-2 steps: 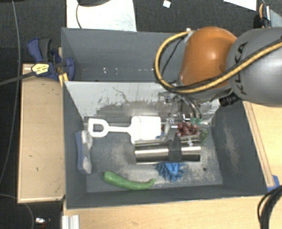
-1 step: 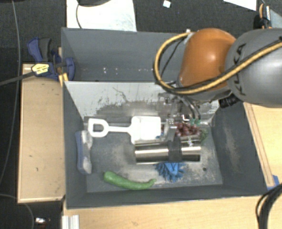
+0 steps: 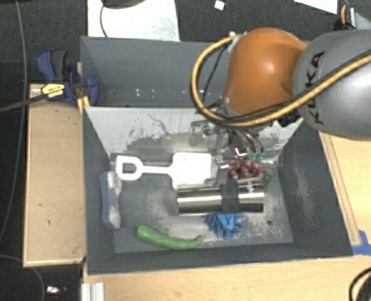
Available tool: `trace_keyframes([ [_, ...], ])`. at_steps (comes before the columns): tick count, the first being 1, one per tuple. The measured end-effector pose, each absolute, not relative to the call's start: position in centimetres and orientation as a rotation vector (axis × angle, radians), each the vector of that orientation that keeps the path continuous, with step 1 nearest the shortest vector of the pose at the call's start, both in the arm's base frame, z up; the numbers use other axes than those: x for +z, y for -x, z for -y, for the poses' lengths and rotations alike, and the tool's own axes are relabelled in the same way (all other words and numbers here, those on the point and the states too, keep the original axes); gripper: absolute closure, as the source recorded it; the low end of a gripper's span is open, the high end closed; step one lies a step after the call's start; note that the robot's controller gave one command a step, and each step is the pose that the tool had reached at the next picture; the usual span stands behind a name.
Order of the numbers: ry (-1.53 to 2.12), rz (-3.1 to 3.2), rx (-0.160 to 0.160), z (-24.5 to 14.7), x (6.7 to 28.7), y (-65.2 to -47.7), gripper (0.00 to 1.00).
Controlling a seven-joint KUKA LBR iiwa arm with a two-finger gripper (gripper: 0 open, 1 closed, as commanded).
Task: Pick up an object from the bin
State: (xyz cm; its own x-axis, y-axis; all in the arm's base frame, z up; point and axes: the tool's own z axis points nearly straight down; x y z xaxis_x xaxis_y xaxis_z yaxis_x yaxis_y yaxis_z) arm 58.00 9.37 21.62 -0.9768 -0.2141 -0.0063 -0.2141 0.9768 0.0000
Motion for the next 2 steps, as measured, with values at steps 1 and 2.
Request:
trace_keyframes([
  [1, 0.225, -3.127, 0.002, -7.6, 17.3, -58.7, 0.00],
  [2, 0.192, -3.126, 0.004, -6.5, 16.5, -58.2, 0.00],
])
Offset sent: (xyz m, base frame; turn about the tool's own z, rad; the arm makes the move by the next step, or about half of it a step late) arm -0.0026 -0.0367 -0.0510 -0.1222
